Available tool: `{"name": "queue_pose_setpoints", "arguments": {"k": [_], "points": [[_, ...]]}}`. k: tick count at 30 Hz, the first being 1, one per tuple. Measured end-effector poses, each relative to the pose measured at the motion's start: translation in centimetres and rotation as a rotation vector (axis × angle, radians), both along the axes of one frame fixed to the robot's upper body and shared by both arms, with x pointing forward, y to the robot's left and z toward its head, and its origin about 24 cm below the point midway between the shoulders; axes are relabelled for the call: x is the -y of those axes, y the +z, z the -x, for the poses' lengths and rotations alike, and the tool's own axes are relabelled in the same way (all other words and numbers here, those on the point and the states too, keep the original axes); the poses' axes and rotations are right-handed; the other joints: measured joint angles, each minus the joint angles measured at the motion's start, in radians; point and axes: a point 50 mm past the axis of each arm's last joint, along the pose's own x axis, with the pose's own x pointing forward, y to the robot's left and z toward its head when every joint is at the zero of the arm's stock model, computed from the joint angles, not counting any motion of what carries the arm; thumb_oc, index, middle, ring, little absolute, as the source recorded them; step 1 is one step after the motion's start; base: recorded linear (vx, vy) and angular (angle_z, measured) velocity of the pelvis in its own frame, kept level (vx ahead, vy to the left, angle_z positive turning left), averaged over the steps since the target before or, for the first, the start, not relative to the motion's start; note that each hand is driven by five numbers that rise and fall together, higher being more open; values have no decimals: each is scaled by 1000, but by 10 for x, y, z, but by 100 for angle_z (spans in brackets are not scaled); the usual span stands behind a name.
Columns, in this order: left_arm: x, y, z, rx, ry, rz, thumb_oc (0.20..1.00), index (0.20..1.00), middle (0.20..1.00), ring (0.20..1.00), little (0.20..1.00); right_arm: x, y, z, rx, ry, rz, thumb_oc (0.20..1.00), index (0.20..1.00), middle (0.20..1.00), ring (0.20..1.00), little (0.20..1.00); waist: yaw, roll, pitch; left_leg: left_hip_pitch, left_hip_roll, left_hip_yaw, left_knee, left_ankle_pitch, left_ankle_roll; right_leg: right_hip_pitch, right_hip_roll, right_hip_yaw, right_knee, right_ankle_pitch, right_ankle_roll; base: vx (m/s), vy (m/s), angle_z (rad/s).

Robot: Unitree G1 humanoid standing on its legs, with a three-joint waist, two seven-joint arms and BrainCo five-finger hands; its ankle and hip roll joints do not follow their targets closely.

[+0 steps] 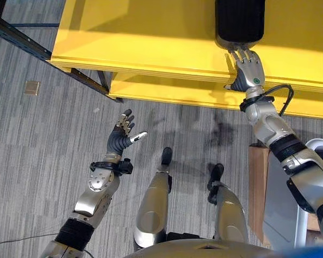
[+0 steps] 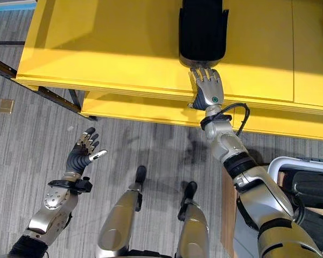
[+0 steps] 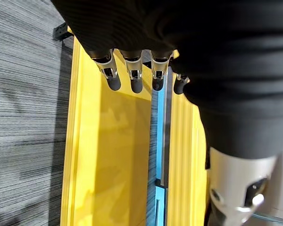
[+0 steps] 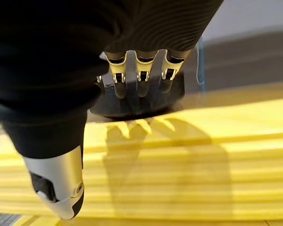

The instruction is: Move parts from the plastic box to the shelf.

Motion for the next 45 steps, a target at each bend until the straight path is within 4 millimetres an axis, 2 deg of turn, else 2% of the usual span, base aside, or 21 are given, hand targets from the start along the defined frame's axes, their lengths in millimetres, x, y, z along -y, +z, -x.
{"name": "queue_pose_setpoints", "arguments": {"k": [11,16,23,25,27,29,30,31,34,36,38,40,42,45], "points": [[0,2,-1,9,7,6,1000,1000,1000,1000,1000,4,-1,-2,-16,-19,-33,1000,1000,1000,1000,1000,0,0,2,1,0,-1,4,0,0,0,0,0,6,-2,0,0,0,0],[-1,2,-1,10,9,9,1000,1000,1000,1000,1000,0,21,-7,39,-10,-53,1000,1000,1000,1000,1000,0,0,3,-1,0,-1,10,0,0,-3,-1,1,15,-5,-6,0,0,0],[-2,2,-1,12,30,13,1000,1000,1000,1000,1000,-4,19,-3,49,16,-87,1000,1000,1000,1000,1000,-7,0,3,-2,0,-1,11,0,0,-5,-1,1,15,-6,-8,0,0,0],[1,4,-3,24,40,40,1000,1000,1000,1000,1000,-18,4,21,61,126,-166,1000,1000,1000,1000,1000,-12,-1,4,-2,1,-1,11,-2,0,-5,0,2,15,-5,-5,0,0,0],[-1,3,-2,21,57,43,1000,1000,1000,1000,1000,-29,-5,32,54,204,-173,1000,1000,1000,1000,1000,-32,-4,5,0,2,1,12,-3,-1,-3,1,3,15,-5,-5,4,-10,-3],[-4,1,1,14,83,36,1000,1000,1000,1000,1000,-24,-30,74,20,276,-269,1000,1000,1000,1000,1000,-53,-12,5,12,9,14,12,-6,-1,2,6,14,14,-4,-4,4,-15,-18],[-8,-2,4,3,101,37,1000,1000,1000,1000,1000,-23,-36,82,7,293,-281,1000,1000,1000,1000,1000,-59,-21,7,25,12,24,12,-10,-1,7,8,22,11,-2,-4,6,-16,-32],[-9,-5,6,-10,111,38,1000,1000,1000,1000,1000,-17,-43,89,-19,289,-293,1000,1000,1000,1000,1000,-87,-29,9,45,14,28,12,-14,-1,25,13,34,5,-1,-3,28,-31,-24],[-12,-6,8,-10,128,27,1000,1000,1000,1000,1000,5,-36,107,-6,279,-322,1000,1000,1000,1000,1000,-109,-33,6,85,34,44,-9,-16,-2,64,34,43,-42,16,-12,56,-40,-23],[-16,-10,13,-31,145,24,1000,1000,1000,1000,1000,8,-34,114,-5,297,-349,1000,1000,1000,1000,1000,-117,-42,-7,124,43,62,-32,-16,-5,89,44,58,-65,24,-14,49,-42,-30],[-23,-18,23,-72,163,21,1000,1000,1000,1000,1000,12,-27,129,21,332,-365,1000,1000,1000,1000,1000,-145,-45,-48,167,55,80,-66,-12,-11,131,58,61,-104,39,-9,41,-52,-25],[-23,-21,26,-88,163,24,1000,1000,1000,1000,1000,16,-23,133,38,339,-396,1000,1000,1000,1000,1000,-167,-45,-74,205,63,90,-90,-4,-23,165,70,70,-143,52,-11,43,-47,-25],[-24,-27,33,-117,166,16,1000,1000,1000,1000,1000,21,-27,140,28,337,-434,1000,1000,1000,1000,1000,-173,-43,-113,257,72,122,-127,-3,-26,197,81,92,-176,60,-11,25,-67,-34],[-27,-37,45,-166,191,20,1000,1000,1000,1000,1000,32,-37,152,20,297,-568,1000,1000,1000,1000,1000,-205,-21,-160,324,80,152,-175,1,-32,246,93,106,-216,65,-10,22,-53,-24]]}}
